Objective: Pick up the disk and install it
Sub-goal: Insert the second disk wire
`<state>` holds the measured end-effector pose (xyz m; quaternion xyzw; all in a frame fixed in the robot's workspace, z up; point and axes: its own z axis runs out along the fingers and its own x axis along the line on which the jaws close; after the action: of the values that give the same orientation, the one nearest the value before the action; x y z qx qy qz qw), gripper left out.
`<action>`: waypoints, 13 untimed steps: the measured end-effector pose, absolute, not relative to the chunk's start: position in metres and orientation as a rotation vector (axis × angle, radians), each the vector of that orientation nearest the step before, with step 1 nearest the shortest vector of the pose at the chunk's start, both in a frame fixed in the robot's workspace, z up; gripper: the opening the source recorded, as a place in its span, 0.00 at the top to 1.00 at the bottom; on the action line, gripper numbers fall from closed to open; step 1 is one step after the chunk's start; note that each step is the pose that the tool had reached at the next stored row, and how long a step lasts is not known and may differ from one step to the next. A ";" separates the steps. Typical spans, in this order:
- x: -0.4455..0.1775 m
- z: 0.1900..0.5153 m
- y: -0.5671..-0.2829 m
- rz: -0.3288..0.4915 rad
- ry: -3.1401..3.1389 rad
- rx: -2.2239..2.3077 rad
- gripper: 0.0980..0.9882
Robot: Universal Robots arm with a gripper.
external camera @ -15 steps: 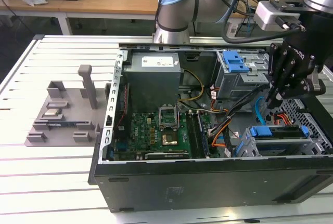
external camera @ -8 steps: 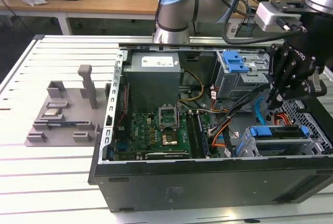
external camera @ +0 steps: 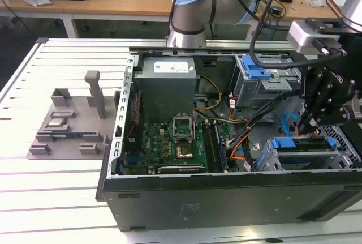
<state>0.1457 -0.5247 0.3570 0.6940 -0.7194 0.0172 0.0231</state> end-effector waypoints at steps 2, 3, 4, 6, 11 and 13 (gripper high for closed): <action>0.149 0.353 -0.525 0.057 -2.226 2.147 0.93; 0.150 0.352 -0.525 0.058 -2.225 2.147 0.93; 0.151 0.351 -0.525 0.059 -2.225 2.146 0.93; 0.154 0.349 -0.525 0.059 -2.225 2.146 0.93; 0.156 0.345 -0.525 0.060 -2.224 2.146 0.93; 0.156 0.344 -0.526 0.061 -2.224 2.145 0.93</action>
<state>0.1562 -0.5255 0.3443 0.6939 -0.7193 0.0196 0.0255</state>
